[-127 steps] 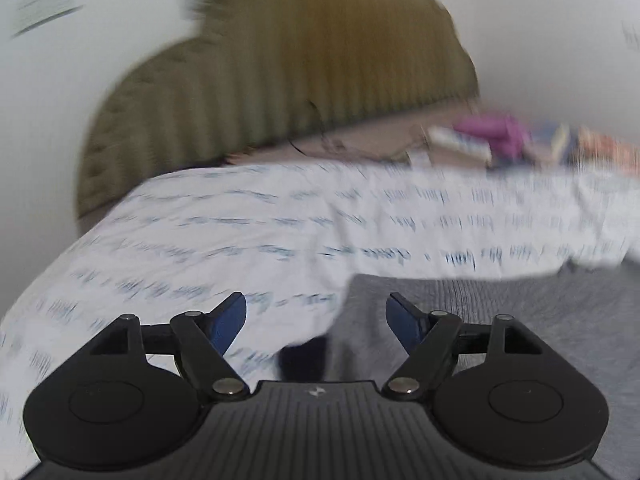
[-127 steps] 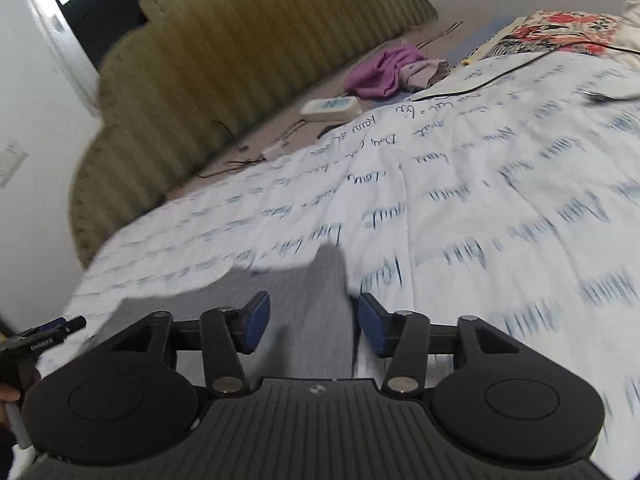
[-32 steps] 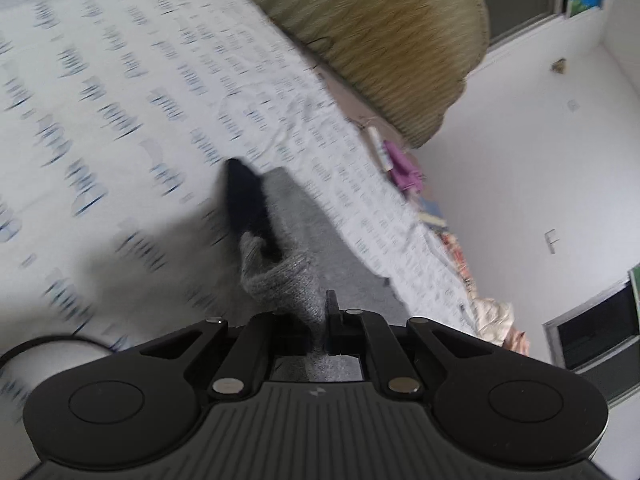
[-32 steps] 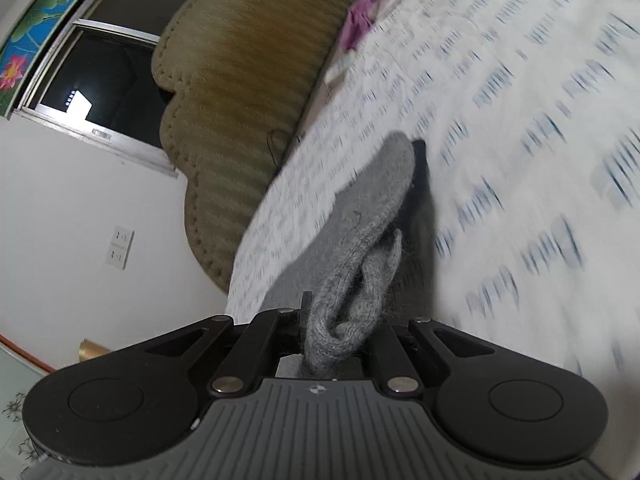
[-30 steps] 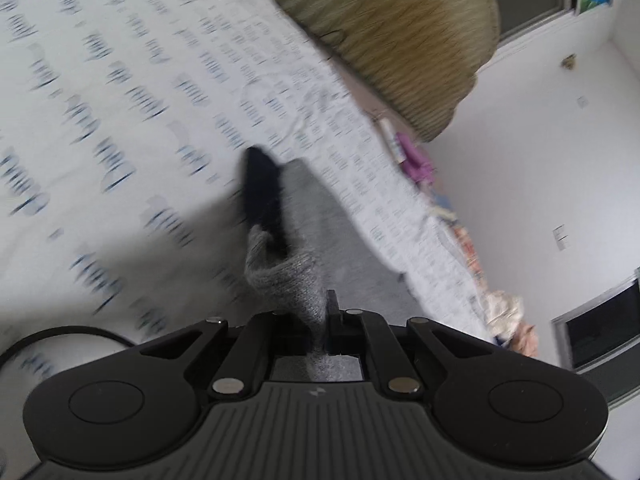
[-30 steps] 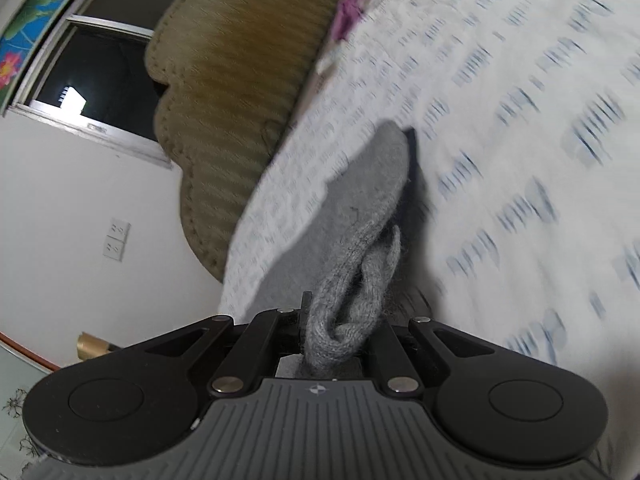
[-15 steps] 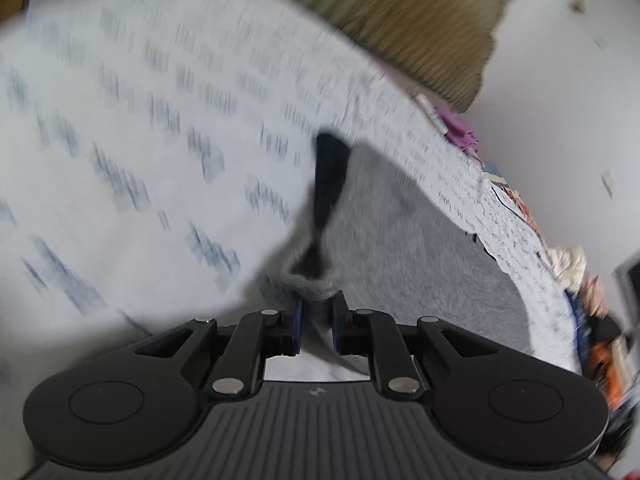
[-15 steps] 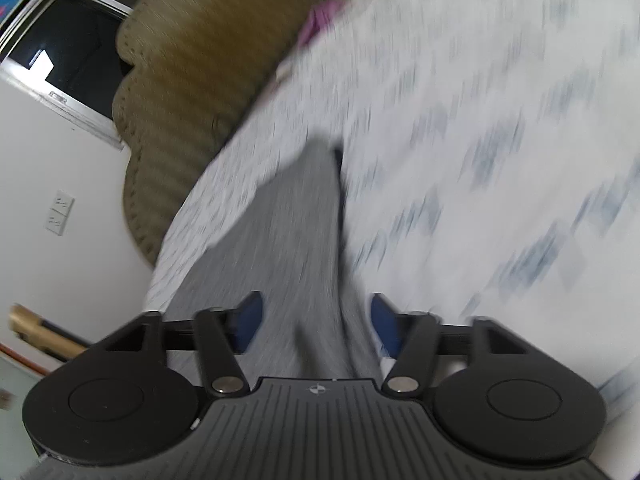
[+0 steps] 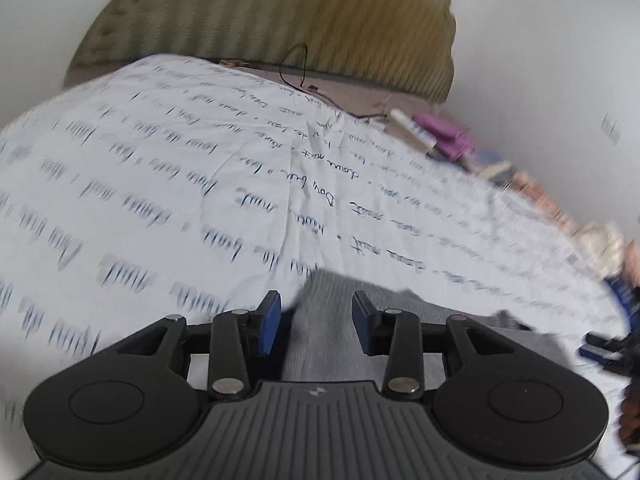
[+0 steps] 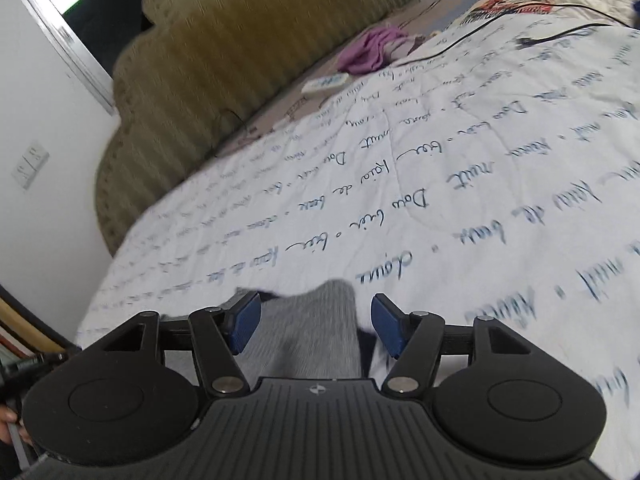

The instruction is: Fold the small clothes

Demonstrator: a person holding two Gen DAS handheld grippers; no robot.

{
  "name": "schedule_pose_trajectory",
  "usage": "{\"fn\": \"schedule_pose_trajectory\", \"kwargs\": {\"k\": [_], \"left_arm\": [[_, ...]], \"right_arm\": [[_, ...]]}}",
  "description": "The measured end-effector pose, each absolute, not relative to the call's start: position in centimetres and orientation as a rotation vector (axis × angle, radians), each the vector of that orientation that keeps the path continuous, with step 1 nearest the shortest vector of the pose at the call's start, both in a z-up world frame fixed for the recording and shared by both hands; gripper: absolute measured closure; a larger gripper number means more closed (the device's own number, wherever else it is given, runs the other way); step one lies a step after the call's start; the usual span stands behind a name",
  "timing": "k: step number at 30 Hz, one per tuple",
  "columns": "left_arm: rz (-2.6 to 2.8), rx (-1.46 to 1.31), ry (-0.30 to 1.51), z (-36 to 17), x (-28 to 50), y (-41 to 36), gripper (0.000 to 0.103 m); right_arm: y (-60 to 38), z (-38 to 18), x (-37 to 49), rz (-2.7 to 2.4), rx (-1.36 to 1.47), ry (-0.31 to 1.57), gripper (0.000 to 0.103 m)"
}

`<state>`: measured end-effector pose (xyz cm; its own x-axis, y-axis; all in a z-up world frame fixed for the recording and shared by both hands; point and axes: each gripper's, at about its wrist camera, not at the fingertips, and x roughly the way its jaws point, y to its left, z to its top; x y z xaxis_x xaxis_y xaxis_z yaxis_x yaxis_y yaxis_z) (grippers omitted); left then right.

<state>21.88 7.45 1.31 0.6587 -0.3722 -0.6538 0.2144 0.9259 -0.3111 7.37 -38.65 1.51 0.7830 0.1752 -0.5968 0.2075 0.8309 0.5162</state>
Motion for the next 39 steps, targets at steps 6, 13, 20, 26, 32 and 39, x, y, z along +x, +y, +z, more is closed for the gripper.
{"fn": "schedule_pose_trajectory", "kwargs": {"k": [6, 13, 20, 26, 32, 39], "left_arm": [[-0.373, -0.059, 0.906, -1.9, 26.5, 2.9, 0.065], [-0.399, -0.007, 0.936, -3.3, 27.5, 1.4, 0.077], [-0.381, 0.034, 0.862, -2.0, 26.7, 1.0, 0.097], [-0.300, -0.017, 0.787, 0.2, 26.5, 3.5, 0.098], [-0.244, 0.078, 0.832, -3.4, 26.4, 2.6, 0.097], [-0.205, 0.025, 0.620, 1.8, 20.0, 4.0, 0.086]], "right_arm": [[-37.6, -0.2, 11.1, 0.041, 0.545, 0.779, 0.039], [-37.2, -1.5, 12.3, 0.081, 0.557, 0.816, 0.063], [-37.6, -0.8, 11.8, 0.114, 0.575, 0.761, 0.093], [-38.1, 1.6, 11.7, 0.122, 0.600, 0.649, 0.094], [-37.5, -2.2, 13.7, 0.035, 0.572, 0.731, 0.091], [-36.8, 2.0, 9.4, -0.032, 0.538, 0.592, 0.071]]}}
